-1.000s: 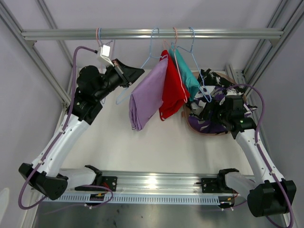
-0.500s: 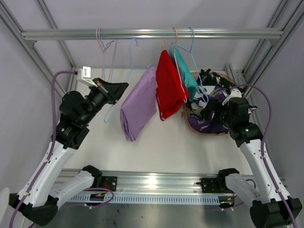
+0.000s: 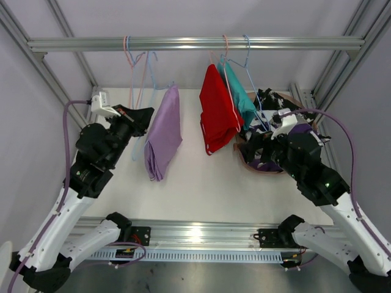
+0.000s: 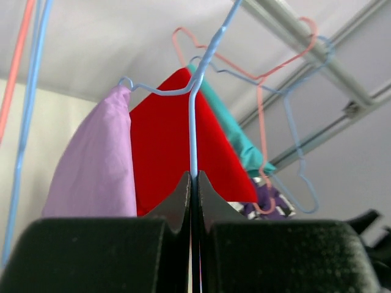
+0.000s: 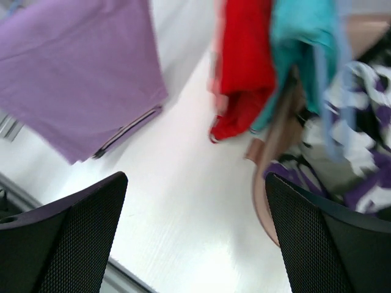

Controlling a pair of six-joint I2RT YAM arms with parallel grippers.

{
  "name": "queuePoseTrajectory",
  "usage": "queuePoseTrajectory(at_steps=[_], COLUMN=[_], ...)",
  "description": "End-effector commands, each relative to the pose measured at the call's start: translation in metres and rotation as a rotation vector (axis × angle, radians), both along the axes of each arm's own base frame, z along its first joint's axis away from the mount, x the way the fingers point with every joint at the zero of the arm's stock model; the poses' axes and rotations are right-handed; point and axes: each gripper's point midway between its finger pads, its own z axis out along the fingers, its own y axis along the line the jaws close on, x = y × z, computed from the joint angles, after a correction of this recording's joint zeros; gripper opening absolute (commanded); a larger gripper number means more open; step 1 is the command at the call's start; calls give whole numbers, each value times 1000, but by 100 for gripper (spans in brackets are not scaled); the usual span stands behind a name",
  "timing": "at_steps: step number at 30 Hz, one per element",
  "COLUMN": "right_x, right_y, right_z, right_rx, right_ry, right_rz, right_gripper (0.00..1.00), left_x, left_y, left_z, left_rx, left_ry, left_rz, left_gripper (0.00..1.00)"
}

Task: Remove the trousers from the hanger
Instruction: Pick up the hanger from the clothesline, then remove the trousers from the hanger.

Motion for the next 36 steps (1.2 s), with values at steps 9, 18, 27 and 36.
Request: queuePoseTrajectory(at_steps=[9,18,27,36], right_x=[-6,-4,-1,-7], right_y=[120,202,253,283], right_z=[39,3,-21,-40], right_rx=[-93,-140,-103,-70], right_ry=[-164,-171,-181,-159], right_rz=[159,277,360,435], right_gripper=[100,99,96,90], left_x=[17,23,24,26], left_y=[14,2,-3,-6], left_z=[3,-30,-51,-61], left_rx=[112,177,210,220], left_ry=[-32,26,68,97], left_rz=[218,210,195,187], left_gripper=[0,0,0,0])
